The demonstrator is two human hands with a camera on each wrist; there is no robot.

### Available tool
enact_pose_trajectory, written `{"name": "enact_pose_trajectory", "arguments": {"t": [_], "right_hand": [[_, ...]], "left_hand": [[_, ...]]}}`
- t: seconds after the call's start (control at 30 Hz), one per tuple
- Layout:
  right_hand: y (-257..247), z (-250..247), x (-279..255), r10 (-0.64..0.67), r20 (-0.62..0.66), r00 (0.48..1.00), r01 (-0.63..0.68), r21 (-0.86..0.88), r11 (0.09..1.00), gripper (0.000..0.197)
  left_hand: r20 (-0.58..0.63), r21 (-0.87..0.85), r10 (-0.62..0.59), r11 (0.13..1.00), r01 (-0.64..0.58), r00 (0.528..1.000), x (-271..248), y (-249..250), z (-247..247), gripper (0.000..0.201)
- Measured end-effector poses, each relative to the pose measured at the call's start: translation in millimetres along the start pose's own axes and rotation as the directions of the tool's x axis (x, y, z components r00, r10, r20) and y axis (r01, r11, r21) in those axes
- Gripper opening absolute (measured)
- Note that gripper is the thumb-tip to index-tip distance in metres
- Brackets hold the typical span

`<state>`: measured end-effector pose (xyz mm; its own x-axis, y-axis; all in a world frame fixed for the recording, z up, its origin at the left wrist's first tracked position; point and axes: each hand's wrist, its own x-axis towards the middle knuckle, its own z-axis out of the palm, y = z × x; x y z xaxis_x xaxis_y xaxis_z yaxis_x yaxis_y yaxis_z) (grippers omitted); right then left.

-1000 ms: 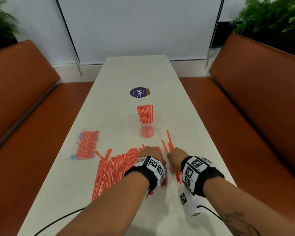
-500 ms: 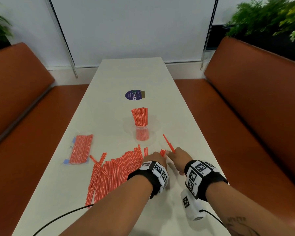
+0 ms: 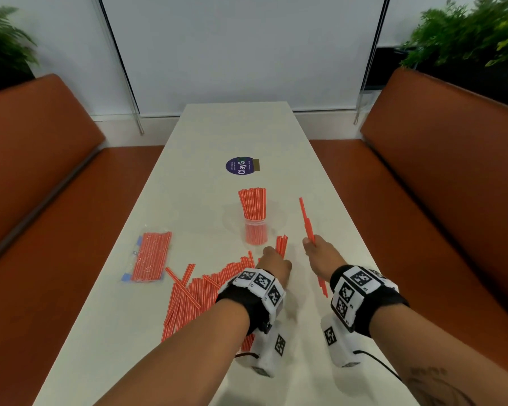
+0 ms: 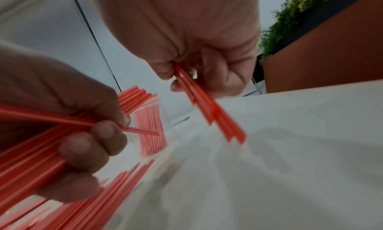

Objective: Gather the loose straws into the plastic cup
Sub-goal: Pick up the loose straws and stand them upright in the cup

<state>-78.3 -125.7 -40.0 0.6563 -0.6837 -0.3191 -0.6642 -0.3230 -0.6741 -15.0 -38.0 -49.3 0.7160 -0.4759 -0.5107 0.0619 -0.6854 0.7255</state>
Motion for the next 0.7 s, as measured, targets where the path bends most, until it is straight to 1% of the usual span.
{"name": "enact_pose_trajectory", "arguments": {"t": [0.03,0.1,0.13,0.17,0.2,0.23,0.27,0.33,0.37,0.43,0.47,0.5,0.57,0.63,0.67,0.7], "right_hand": [[-5,-3,1,-0.021,0.006,1.000,0.021,0.017,1.000,0.042],[-17,-10,4,-0.042,0.022,0.999,0.041,0.064,0.997,0.034],[-25,-13,7,-0.048,0.021,0.999,0.046,0.088,0.995,0.027],[-33,-17,9,-0.066,0.010,0.998,0.064,0.096,0.993,0.022],[-42,-19,13,-0.101,-0.019,0.995,0.103,0.094,0.990,0.020],[-51,-21,16,-0.152,-0.058,0.987,0.157,0.093,0.983,0.022],[-61,-22,20,-0.205,-0.104,0.973,0.215,0.097,0.972,0.024],[-83,-24,26,-0.298,-0.198,0.934,0.325,0.115,0.939,0.026],[-93,-23,29,-0.331,-0.231,0.915,0.366,0.130,0.922,0.025],[-108,-18,36,-0.367,-0.262,0.893,0.415,0.159,0.896,0.024],[-112,-14,41,-0.372,-0.256,0.892,0.419,0.158,0.894,0.022],[-115,-8,45,-0.375,-0.238,0.896,0.415,0.143,0.899,0.020],[-117,5,52,-0.383,-0.181,0.906,0.400,0.066,0.914,0.016],[-118,13,56,-0.368,-0.105,0.924,0.361,-0.078,0.929,0.016],[-118,16,57,-0.349,-0.088,0.933,0.337,-0.127,0.933,0.017],[-118,16,57,-0.321,-0.091,0.943,0.308,-0.133,0.942,0.022]], "left_hand": [[-0.009,-0.071,-0.014,0.997,0.013,1.000,0,0,-3,0.020],[-0.048,-0.138,-0.042,0.990,0.035,0.998,0,1,-9,0.007],[-0.072,-0.203,-0.080,0.977,0.064,0.994,2,-2,-12,0.013],[-0.124,-0.283,-0.069,0.959,0.032,0.990,5,-5,-17,0.013],[-0.151,-0.280,-0.028,0.960,-0.016,0.988,1,-7,-24,0.009],[-0.158,-0.248,0.001,0.968,-0.041,0.987,2,-11,-29,0.011],[-0.141,-0.202,0.029,0.978,-0.058,0.990,3,-13,-35,0.010],[-0.113,-0.149,0.072,0.985,-0.088,0.991,6,-22,-43,0.028],[-0.099,-0.147,0.093,0.983,-0.107,0.991,8,-24,-48,0.030],[-0.101,-0.175,0.136,0.973,-0.152,0.986,7,-27,-55,0.020],[-0.089,-0.223,0.136,0.963,-0.153,0.987,6,-29,-59,0.018],[-0.084,-0.279,0.127,0.949,-0.145,0.988,6,-31,-62,0.021],[-0.077,-0.352,0.135,0.924,-0.153,0.988,5,-34,-67,0.018],[-0.068,-0.367,0.155,0.914,-0.170,0.986,4,-35,-71,0.018],[-0.059,-0.376,0.164,0.910,-0.175,0.985,4,-36,-73,0.016],[-0.058,-0.387,0.170,0.905,-0.179,0.984,4,-36,-75,0.012]]}}
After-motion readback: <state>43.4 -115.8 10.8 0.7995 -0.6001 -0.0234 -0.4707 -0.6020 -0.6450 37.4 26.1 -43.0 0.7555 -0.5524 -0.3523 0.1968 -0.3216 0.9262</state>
